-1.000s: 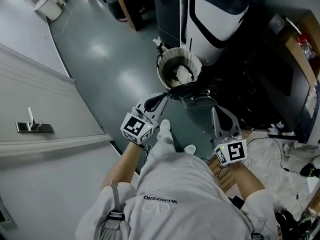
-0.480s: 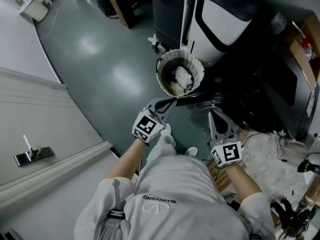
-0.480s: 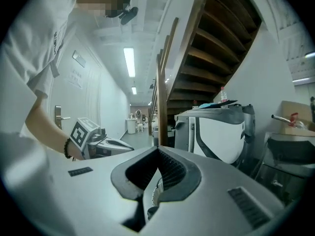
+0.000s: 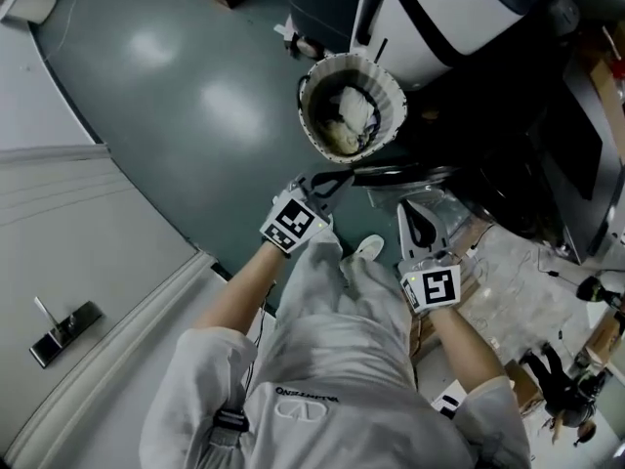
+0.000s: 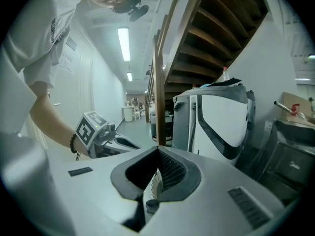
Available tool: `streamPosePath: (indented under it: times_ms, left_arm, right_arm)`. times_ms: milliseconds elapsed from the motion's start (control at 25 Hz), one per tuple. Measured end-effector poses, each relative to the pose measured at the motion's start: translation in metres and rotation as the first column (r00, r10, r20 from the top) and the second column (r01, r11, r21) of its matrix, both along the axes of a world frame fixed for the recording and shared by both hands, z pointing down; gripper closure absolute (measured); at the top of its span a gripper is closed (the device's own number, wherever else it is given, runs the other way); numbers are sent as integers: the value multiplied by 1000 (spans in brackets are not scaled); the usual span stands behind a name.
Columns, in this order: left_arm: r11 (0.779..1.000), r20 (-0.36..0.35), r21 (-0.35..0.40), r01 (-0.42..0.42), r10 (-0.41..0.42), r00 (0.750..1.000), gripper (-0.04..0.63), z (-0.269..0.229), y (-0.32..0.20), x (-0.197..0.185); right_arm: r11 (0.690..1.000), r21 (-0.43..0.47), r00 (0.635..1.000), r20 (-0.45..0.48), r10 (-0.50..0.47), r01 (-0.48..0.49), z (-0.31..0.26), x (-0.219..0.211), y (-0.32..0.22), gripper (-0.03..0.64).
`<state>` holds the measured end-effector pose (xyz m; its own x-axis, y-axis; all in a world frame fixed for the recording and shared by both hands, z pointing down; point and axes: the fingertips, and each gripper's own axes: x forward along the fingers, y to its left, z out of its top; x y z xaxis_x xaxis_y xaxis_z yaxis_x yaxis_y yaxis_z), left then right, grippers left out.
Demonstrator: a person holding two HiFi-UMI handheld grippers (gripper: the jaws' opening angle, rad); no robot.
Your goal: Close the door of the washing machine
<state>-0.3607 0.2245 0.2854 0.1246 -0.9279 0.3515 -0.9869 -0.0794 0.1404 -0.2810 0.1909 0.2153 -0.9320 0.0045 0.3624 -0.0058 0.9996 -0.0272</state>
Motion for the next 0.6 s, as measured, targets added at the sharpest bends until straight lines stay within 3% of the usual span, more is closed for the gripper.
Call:
streamPosePath:
  times_ms: [320,600]
  left_arm:
    - [992,7,-101,-72,73,997,596,77,-8,15]
    - [981,45,-142,-134,142,989,537,123,-11,28]
  right_arm:
    - [999,-36,999,-33,19,-20,66,-11,1,606]
    - [996,-85,996,-81,25,-32,118,-3,6,606]
